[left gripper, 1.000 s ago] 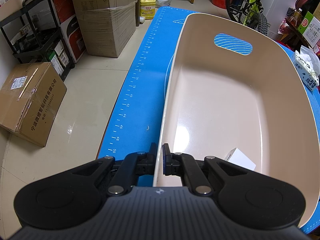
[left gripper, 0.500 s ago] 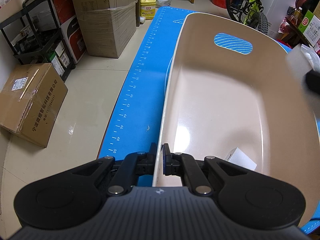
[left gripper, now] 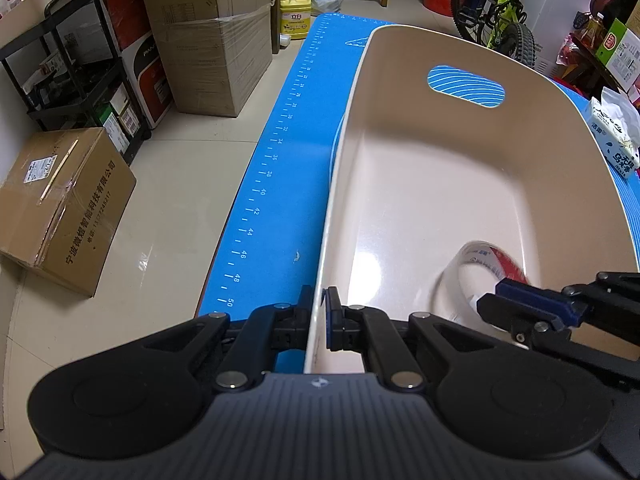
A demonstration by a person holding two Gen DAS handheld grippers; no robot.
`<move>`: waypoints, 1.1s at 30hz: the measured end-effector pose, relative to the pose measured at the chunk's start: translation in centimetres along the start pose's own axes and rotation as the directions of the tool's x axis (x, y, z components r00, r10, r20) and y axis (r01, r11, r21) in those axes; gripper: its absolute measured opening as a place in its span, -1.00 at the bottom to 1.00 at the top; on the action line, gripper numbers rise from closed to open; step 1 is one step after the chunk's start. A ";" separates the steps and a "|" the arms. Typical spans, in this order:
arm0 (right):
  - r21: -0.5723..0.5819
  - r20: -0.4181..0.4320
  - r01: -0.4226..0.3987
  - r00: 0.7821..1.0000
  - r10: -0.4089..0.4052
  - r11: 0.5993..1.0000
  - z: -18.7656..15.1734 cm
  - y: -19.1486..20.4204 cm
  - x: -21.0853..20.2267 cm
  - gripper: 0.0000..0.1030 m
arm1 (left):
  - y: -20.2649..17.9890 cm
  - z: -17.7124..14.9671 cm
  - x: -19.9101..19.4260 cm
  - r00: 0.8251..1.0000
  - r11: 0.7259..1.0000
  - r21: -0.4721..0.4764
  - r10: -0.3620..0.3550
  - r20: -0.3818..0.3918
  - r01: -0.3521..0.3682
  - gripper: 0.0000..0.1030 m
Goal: Organize rigid objects
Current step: 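Lift the tape roll and drop it into the beige bin with the right gripper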
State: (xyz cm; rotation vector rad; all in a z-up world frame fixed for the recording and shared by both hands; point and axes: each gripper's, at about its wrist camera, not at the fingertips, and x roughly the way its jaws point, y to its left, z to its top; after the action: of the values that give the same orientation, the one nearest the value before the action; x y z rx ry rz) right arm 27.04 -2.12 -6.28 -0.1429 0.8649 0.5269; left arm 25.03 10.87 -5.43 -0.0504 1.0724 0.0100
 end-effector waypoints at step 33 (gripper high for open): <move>0.218 0.170 0.233 0.947 -0.272 0.948 -5.5 -11.1 -10.5 0.87 | 0.1 0.1 0.0 1.000 1.000 -0.004 -0.004 0.004 0.004 -0.86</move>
State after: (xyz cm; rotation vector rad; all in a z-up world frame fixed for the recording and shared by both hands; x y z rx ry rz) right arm 23.24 -17.56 -2.88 -0.0203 0.6859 0.2073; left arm 25.08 10.96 -5.37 -0.0558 1.0680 0.0088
